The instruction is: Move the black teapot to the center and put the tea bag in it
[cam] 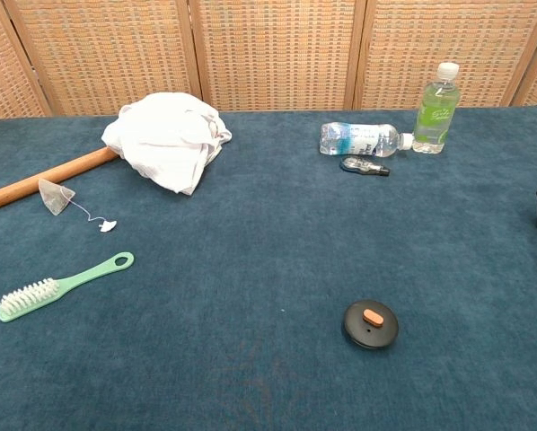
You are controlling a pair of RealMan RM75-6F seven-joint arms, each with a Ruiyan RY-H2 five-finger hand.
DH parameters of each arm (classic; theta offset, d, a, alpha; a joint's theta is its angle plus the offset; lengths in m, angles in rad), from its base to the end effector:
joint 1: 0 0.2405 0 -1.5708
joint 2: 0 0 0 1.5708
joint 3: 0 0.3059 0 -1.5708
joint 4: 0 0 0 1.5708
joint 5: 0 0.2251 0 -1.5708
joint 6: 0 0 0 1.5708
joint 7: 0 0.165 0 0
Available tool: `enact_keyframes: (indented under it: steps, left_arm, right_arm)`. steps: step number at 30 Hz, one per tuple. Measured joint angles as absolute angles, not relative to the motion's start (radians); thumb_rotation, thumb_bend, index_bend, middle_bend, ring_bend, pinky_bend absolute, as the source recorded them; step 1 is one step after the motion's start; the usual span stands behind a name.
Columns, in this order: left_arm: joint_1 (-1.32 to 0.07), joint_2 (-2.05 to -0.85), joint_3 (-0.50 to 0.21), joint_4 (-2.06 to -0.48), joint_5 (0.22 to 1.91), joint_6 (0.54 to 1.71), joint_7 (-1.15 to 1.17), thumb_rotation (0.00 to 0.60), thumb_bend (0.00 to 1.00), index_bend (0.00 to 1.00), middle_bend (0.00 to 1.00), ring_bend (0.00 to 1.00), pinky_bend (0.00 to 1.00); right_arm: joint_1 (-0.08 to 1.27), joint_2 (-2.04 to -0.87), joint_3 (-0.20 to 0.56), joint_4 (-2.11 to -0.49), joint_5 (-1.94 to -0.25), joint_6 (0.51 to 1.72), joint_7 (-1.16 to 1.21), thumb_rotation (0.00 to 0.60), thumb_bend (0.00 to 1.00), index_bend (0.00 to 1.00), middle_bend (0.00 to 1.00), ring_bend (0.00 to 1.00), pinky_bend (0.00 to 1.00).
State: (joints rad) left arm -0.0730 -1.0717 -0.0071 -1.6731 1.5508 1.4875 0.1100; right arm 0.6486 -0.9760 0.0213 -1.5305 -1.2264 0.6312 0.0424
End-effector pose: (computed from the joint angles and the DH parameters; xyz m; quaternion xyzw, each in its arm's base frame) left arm -0.3503 0.1921 0.1689 -0.6330 -0.3615 -0.3546 0.5855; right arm -0.3316 -0.3758 0.1447 0.7447 -0.4543 0.1727 0.4575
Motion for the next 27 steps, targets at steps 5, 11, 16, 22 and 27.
enact_keyframes:
  steps: [5, 11, 16, 22, 27]
  left_arm:
    - [-0.079, -1.069, -0.009, -1.675, 1.552, 1.483, 0.112, 0.6, 0.48, 0.03, 0.0, 0.0, 0.0]
    - [-0.086, -1.068, -0.009, -1.676, 1.555, 1.475, 0.114, 0.6, 0.48, 0.03, 0.0, 0.0, 0.0]
    - [-0.09, -1.066, -0.01, -1.677, 1.559, 1.476, 0.113, 0.6, 0.48, 0.03, 0.0, 0.0, 0.0]
    - [-0.088, -1.089, -0.015, -1.652, 1.56, 1.489, 0.113, 0.6, 0.48, 0.03, 0.0, 0.0, 0.0]
    - [-0.09, -1.081, -0.01, -1.645, 1.571, 1.489, 0.096, 0.6, 0.48, 0.03, 0.0, 0.0, 0.0]
  right_arm:
    - [0.633, -0.972, 0.022, -1.545, -1.198, 0.669, -0.003, 0.362, 0.56, 0.23, 0.25, 0.24, 0.16]
    - [0.619, -0.974, 0.024, -1.556, -1.14, 0.706, -0.067, 0.353, 0.55, 0.23, 0.31, 0.41, 0.48]
    - [0.615, -0.972, 0.02, -1.567, -1.099, 0.713, -0.112, 0.351, 0.55, 0.23, 0.32, 0.52, 0.59]
    - [0.616, -0.972, 0.012, -1.582, -1.044, 0.71, -0.158, 0.355, 0.55, 0.25, 0.34, 0.59, 0.64]
    - [0.621, -0.975, 0.007, -1.591, -1.017, 0.707, -0.189, 0.351, 0.55, 0.27, 0.37, 0.65, 0.66]
